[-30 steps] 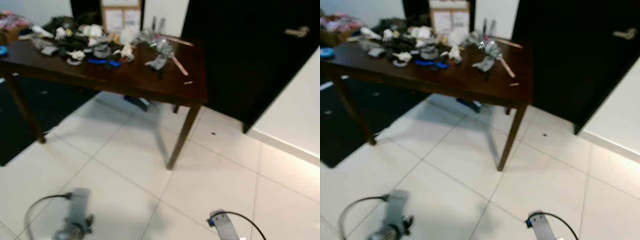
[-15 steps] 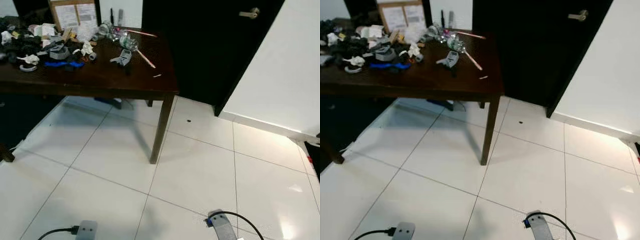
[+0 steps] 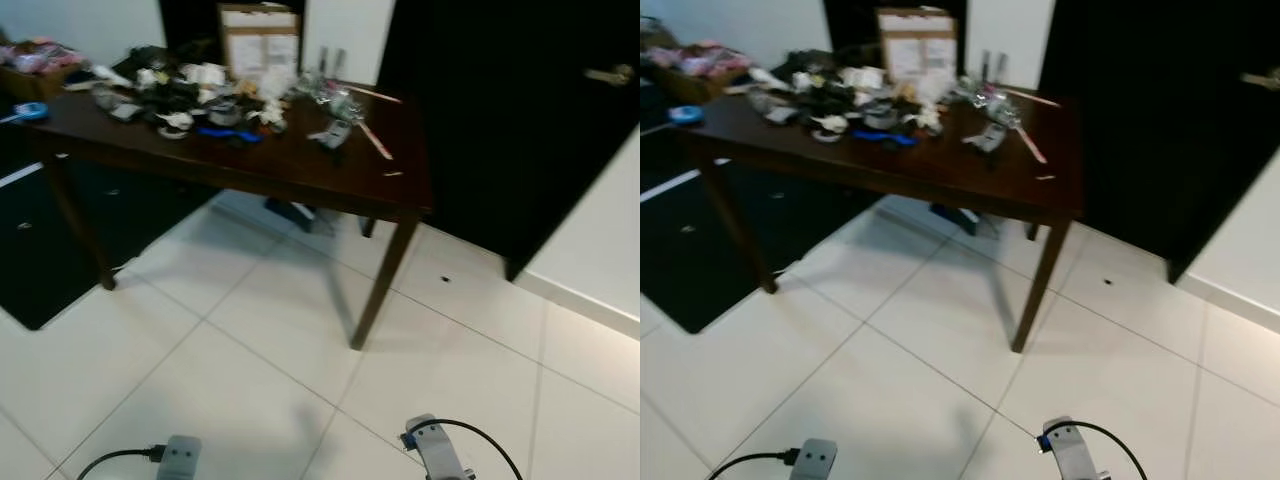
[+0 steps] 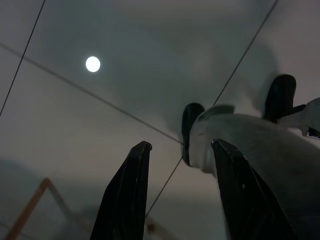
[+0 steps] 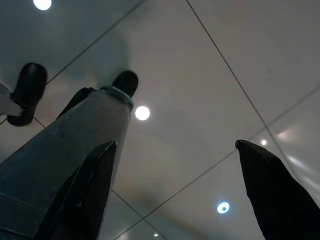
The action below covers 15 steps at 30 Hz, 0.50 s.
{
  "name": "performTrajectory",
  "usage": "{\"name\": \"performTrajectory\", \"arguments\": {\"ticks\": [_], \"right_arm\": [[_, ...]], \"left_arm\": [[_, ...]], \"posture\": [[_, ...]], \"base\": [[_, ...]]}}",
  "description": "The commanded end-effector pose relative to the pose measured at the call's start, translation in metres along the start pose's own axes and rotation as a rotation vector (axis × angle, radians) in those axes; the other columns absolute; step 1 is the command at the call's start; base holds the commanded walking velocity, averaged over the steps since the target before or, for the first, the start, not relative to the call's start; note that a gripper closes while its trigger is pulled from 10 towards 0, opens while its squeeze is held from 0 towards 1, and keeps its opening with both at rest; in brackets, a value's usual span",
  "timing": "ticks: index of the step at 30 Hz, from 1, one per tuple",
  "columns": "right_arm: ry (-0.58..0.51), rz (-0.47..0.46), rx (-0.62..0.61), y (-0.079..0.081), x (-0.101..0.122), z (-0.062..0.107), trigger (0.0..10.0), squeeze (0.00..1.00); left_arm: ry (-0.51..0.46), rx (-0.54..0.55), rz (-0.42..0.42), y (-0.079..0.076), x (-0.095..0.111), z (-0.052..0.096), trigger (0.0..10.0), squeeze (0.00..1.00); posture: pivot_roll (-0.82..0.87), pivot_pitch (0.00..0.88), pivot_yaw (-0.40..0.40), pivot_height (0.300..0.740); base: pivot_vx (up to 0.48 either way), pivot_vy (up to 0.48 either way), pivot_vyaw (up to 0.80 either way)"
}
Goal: Picking trash to rubbish bin
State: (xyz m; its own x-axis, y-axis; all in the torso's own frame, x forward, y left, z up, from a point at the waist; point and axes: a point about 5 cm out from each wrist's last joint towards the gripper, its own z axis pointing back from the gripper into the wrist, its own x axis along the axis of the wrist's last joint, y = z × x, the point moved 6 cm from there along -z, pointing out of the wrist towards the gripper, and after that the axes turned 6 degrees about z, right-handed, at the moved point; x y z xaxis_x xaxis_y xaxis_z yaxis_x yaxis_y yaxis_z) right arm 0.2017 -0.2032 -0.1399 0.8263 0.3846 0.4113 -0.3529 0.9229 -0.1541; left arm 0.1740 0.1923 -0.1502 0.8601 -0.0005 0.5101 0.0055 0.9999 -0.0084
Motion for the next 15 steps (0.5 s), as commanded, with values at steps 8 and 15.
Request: {"name": "performTrajectory", "arguments": {"ticks": [8, 15], "right_arm": [[0.033, 0.006, -0.027, -0.005, -0.012, 0.001, 10.0, 0.00], [0.033, 0.003, -0.034, -0.009, -0.012, 0.002, 10.0, 0.00]], "left_arm": [[0.070, -0.025, -0.006, -0.011, -0.026, 0.003, 10.0, 0.00], [0.070, -0.029, 0.022, -0.019, -0.026, 0.002, 10.0, 0.00]], "posture": [[0.13, 0.067, -0.078, 0.740], [0.10, 0.067, -0.127, 0.740]], "base": [[0.000, 0.000, 0.67], [0.000, 0.000, 0.00]]}}
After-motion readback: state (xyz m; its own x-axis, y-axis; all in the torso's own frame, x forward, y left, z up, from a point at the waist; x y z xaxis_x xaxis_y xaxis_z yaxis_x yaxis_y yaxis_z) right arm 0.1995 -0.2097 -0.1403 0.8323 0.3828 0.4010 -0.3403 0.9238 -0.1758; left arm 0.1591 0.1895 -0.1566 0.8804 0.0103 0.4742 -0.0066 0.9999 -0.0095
